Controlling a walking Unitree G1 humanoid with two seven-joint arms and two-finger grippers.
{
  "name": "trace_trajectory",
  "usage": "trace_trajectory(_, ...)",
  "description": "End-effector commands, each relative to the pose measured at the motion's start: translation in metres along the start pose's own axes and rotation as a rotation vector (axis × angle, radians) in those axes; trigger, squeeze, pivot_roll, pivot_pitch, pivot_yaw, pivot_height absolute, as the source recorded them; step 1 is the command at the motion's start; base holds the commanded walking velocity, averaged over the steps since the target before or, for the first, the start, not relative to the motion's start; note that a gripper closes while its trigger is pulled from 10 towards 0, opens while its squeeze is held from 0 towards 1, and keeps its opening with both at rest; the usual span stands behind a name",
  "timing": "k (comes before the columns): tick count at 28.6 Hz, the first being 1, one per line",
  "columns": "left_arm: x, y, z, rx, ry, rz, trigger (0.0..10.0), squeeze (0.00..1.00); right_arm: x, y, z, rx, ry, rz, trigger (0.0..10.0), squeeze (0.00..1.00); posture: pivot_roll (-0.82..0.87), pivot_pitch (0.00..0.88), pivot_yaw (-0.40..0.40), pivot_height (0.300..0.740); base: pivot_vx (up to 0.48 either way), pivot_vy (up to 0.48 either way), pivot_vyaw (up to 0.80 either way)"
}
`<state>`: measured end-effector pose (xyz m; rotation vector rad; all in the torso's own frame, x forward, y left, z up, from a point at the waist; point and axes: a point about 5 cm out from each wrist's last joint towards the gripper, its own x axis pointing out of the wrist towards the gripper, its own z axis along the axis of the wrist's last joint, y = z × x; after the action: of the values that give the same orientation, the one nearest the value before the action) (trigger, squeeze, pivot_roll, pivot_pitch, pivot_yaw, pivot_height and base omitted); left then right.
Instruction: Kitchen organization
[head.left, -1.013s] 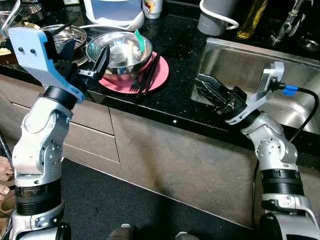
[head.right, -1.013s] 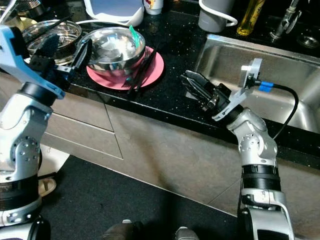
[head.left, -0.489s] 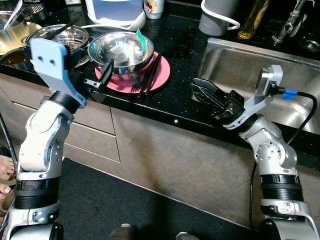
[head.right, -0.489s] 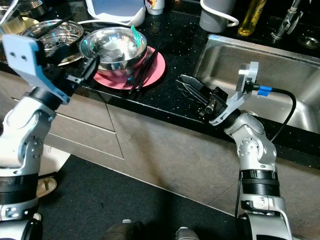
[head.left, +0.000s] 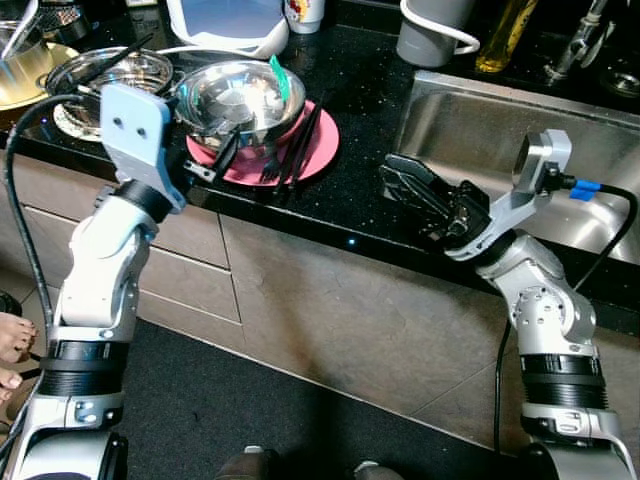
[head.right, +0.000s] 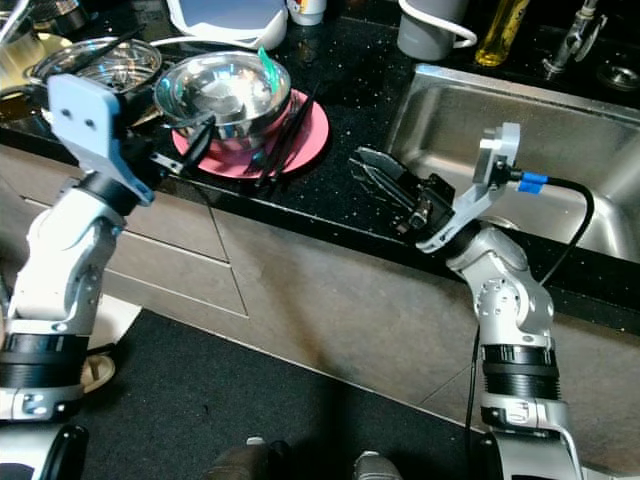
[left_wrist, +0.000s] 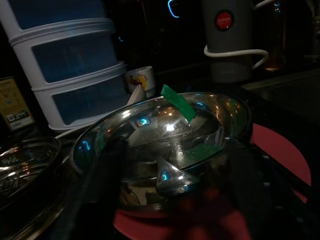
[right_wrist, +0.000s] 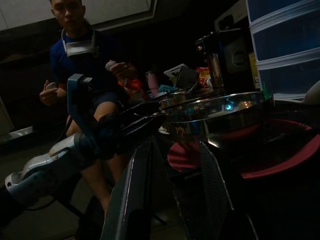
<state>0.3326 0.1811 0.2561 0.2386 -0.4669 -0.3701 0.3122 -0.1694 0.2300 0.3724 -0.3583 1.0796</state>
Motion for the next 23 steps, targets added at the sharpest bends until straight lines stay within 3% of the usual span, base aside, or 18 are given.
trace_trajectory(1, 0.001, -0.002, -0.002, 0.012, -0.003, -0.019, 0.0, 0.00, -0.001, 0.003, 0.001, -0.006, 0.006, 0.006, 10.0, 0.00, -0.01, 0.164, -0.030, 0.740, 0.000, 0.000, 0.00)
trace_trajectory(16, 0.001, -0.002, -0.004, 0.025, -0.019, -0.016, 0.0, 0.00, -0.001, 0.003, 0.004, -0.018, 0.007, -0.006, 10.0, 0.00, -0.01, 0.167, -0.031, 0.740, 0.000, 0.000, 0.00)
trace_trajectory(23, 0.004, -0.001, 0.009, 0.036, -0.072, -0.011, 0.0, 0.00, 0.001, 0.003, 0.005, -0.018, 0.003, -0.004, 10.0, 0.00, -0.01, 0.163, -0.033, 0.740, 0.000, 0.000, 0.00)
